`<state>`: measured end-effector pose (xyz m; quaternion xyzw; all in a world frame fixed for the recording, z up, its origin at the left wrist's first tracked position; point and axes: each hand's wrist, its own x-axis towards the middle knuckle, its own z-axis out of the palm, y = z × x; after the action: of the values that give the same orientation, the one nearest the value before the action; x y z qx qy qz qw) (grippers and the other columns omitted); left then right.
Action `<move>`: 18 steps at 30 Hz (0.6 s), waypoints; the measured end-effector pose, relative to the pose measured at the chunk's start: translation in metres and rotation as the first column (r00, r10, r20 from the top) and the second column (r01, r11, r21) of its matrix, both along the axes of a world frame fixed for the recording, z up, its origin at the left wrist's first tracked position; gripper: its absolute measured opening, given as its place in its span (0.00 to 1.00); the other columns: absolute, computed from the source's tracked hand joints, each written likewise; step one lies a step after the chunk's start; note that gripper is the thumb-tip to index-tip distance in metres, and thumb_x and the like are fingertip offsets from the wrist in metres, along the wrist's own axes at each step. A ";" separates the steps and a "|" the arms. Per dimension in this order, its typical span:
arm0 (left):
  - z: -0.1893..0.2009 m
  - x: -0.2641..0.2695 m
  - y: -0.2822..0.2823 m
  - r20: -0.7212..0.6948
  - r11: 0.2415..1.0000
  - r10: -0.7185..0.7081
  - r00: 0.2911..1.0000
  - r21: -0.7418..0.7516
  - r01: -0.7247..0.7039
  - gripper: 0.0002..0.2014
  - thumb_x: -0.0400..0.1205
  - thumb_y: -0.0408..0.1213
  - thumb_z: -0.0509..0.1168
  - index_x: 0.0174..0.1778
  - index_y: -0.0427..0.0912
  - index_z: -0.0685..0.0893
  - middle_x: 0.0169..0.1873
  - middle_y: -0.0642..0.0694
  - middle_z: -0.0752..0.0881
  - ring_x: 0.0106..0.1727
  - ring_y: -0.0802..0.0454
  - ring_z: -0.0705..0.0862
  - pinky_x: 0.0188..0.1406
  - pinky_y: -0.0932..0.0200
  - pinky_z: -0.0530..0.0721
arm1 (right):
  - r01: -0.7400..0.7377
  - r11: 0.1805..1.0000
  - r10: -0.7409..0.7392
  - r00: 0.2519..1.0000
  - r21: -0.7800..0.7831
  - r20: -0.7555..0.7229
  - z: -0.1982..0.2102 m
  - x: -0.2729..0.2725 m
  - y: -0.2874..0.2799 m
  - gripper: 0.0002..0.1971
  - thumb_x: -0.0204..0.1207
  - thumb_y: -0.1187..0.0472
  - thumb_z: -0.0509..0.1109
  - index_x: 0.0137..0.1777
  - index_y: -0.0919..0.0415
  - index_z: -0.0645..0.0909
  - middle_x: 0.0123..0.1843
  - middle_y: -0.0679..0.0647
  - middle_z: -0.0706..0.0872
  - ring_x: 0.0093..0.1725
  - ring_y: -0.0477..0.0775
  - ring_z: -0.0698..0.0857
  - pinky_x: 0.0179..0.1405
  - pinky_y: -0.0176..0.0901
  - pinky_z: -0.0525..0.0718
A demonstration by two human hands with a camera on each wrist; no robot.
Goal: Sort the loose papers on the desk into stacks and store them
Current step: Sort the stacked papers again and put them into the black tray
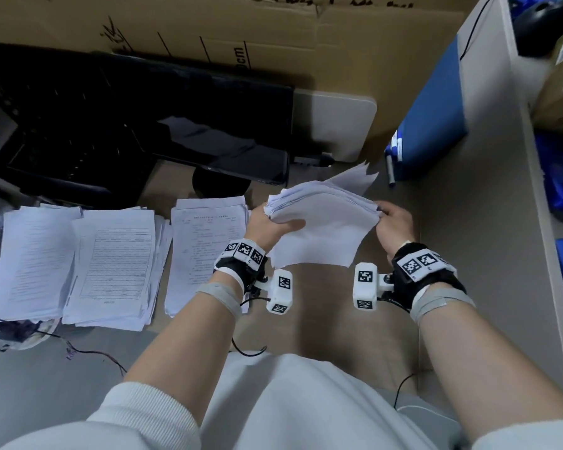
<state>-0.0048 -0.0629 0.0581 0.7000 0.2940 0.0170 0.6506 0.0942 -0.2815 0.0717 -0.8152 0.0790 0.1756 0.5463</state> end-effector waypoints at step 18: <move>-0.011 0.000 0.010 -0.175 0.996 0.081 0.981 -0.009 -0.084 0.10 0.57 0.31 0.72 0.34 0.42 0.85 0.34 0.45 0.84 0.38 0.45 0.82 0.38 0.52 0.80 | -0.171 0.981 0.130 0.928 -0.089 -0.350 -0.045 -0.004 0.017 0.19 0.66 0.62 0.80 0.57 0.59 0.84 0.59 0.60 0.86 0.62 0.67 0.85 0.66 0.62 0.82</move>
<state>-0.0052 -0.0533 0.0475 0.6807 0.3785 -0.0198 0.6268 0.0903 -0.2641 0.0268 -0.8067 0.1204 0.3512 0.4598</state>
